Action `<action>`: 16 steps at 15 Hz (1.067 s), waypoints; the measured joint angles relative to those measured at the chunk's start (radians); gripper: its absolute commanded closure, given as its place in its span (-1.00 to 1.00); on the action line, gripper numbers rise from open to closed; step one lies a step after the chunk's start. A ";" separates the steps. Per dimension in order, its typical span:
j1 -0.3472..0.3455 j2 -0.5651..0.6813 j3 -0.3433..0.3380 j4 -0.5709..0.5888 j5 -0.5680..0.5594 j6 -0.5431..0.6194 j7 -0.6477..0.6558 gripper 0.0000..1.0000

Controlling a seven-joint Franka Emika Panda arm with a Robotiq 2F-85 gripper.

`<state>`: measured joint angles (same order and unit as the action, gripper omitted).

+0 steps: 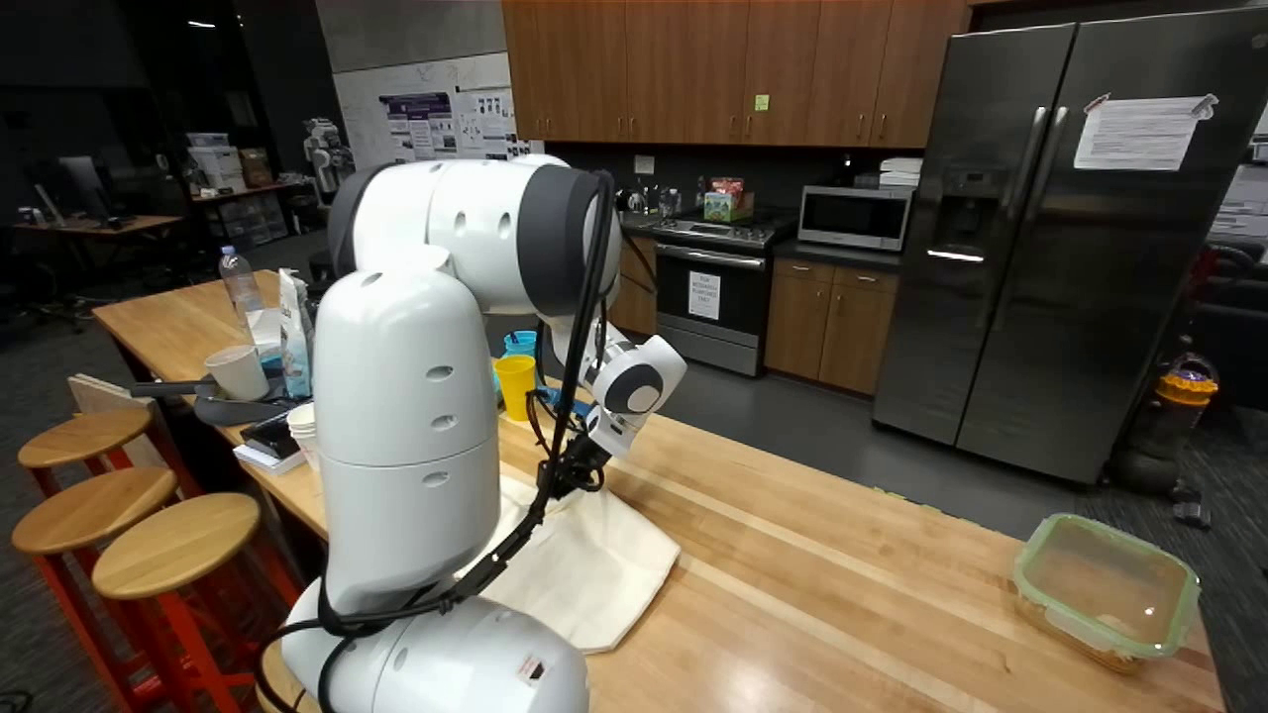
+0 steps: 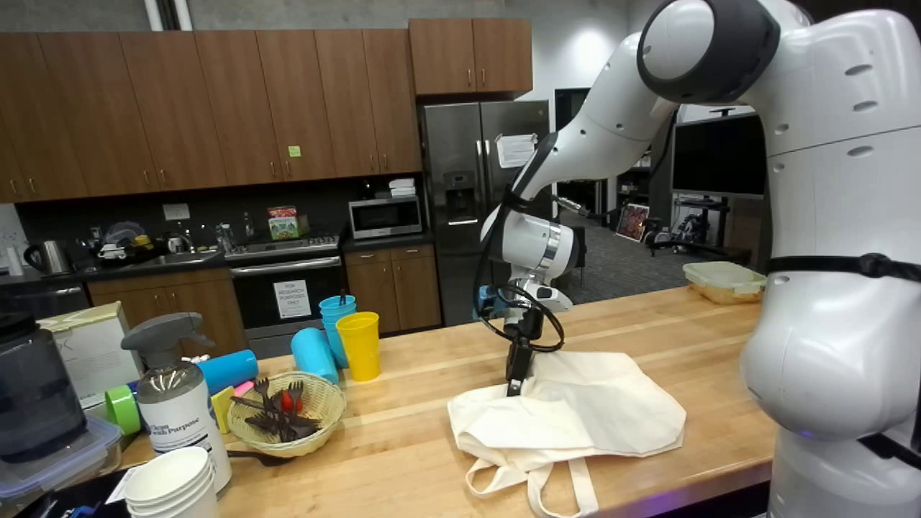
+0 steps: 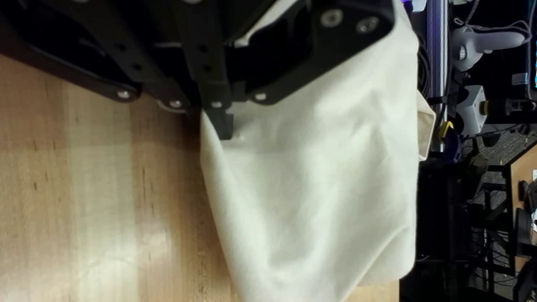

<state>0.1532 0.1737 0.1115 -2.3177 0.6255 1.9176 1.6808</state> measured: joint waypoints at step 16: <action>0.000 0.000 0.000 0.000 0.000 0.000 0.000 0.93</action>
<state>0.1532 0.1737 0.1115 -2.3177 0.6255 1.9176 1.6809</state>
